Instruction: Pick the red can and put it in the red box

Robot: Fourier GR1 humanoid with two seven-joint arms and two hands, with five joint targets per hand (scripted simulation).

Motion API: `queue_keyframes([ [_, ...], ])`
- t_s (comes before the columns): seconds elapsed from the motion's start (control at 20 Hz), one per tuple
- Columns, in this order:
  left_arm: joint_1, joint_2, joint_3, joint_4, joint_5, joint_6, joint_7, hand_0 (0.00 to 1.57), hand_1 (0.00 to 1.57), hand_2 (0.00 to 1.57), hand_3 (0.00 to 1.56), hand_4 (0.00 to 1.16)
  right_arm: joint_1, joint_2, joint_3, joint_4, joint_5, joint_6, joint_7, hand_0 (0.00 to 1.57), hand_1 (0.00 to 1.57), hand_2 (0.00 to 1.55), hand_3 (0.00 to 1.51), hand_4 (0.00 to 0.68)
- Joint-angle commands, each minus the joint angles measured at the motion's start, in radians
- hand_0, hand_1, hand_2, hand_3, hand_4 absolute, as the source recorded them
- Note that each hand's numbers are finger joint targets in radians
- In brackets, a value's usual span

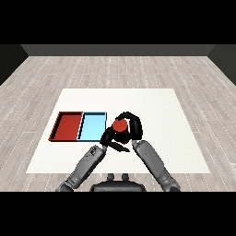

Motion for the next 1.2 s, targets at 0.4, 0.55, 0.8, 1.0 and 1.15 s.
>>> queue_keyframes([
  [0.4,-0.130,-0.001,-0.108,-0.004,0.056,0.144,0.023,0.00,0.00,0.00,0.00,0.00,-0.013,0.005,0.118,-0.068,-0.006,-0.087,0.044,1.57,1.57,1.49,1.40,0.652],
  [0.55,-0.066,-0.001,-0.042,0.032,0.094,0.235,-0.091,0.00,0.00,0.00,0.00,0.53,-0.004,0.004,0.084,-0.007,-0.028,-0.064,-0.004,1.57,1.57,1.48,1.40,0.642],
  [0.8,-0.078,-0.001,0.010,0.051,0.081,0.290,-0.025,1.57,1.57,1.57,1.52,1.12,-0.054,0.004,0.139,0.000,-0.039,-0.125,0.020,1.57,1.57,1.47,1.40,0.626],
  [1.0,-0.087,-0.001,-0.037,0.030,0.072,0.359,0.027,1.57,1.57,1.57,1.50,1.13,0.033,-0.020,0.065,-0.075,-0.061,-0.024,0.005,1.57,1.57,1.47,1.40,0.626],
  [1.15,-0.118,-0.001,-0.079,0.039,0.090,0.397,0.016,1.57,1.57,1.57,1.50,1.12,-0.057,0.004,0.041,0.019,-0.048,-0.028,-0.002,1.57,1.57,1.47,1.40,0.635],
])
